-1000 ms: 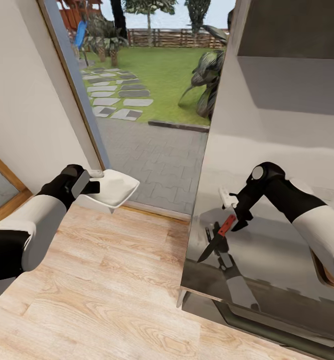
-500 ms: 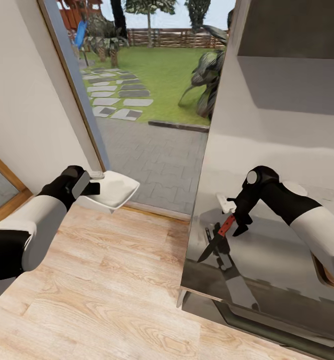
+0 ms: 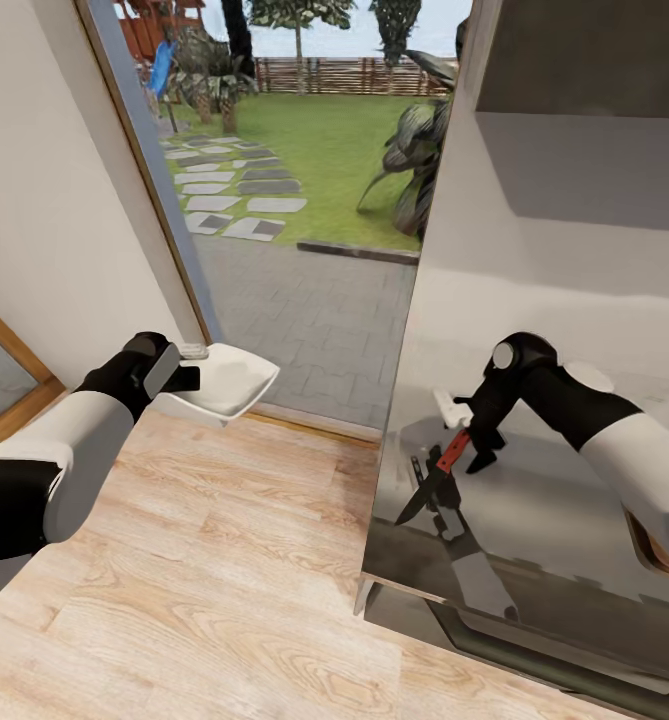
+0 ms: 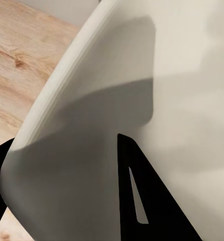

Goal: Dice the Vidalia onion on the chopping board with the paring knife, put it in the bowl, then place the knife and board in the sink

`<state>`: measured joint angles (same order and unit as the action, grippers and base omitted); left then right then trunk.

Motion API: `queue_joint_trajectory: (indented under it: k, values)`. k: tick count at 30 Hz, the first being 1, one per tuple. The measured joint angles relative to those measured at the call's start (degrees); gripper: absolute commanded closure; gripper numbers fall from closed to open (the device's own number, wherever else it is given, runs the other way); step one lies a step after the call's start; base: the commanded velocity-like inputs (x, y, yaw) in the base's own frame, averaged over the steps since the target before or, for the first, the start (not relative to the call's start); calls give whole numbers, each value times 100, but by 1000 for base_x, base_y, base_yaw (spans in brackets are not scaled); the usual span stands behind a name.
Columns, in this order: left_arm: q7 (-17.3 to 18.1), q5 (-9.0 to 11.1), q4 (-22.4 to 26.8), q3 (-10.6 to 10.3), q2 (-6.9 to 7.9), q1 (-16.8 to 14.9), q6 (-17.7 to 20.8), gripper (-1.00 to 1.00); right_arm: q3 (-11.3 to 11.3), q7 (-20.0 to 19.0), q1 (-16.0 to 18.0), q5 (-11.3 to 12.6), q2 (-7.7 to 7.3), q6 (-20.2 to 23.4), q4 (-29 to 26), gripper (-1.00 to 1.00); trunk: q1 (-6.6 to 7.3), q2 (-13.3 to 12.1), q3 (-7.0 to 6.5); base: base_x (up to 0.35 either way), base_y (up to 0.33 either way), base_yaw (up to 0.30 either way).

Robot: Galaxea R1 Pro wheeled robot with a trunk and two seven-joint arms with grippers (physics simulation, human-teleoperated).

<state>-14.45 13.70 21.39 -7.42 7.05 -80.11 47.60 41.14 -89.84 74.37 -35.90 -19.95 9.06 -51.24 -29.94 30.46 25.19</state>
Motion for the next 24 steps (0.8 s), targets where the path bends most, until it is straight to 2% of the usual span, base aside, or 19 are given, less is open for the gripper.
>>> queue_joint_trajectory:
  k: [2,5,8,16,24]
  values:
    - [-1,0,-3,0,1,0,0,100,113,0,0,0,2,-4,0,-100,0,0,0,0,0,0]
    - [-3,-1,-18,-1,0,0,0,100,403,0,0,2,14,-29,0,-100,0,0,0,0,0,0]
    - [3,0,-32,3,2,0,-3,100,519,0,0,10,21,-41,1,-100,0,0,0,7,0,0]
    - [5,0,-119,4,2,0,-9,100,543,-1,0,27,22,-71,8,-100,1,0,0,102,0,0]
    - [5,-1,-131,-1,2,0,-9,100,543,-1,0,29,22,-157,21,-100,2,0,0,228,0,0]
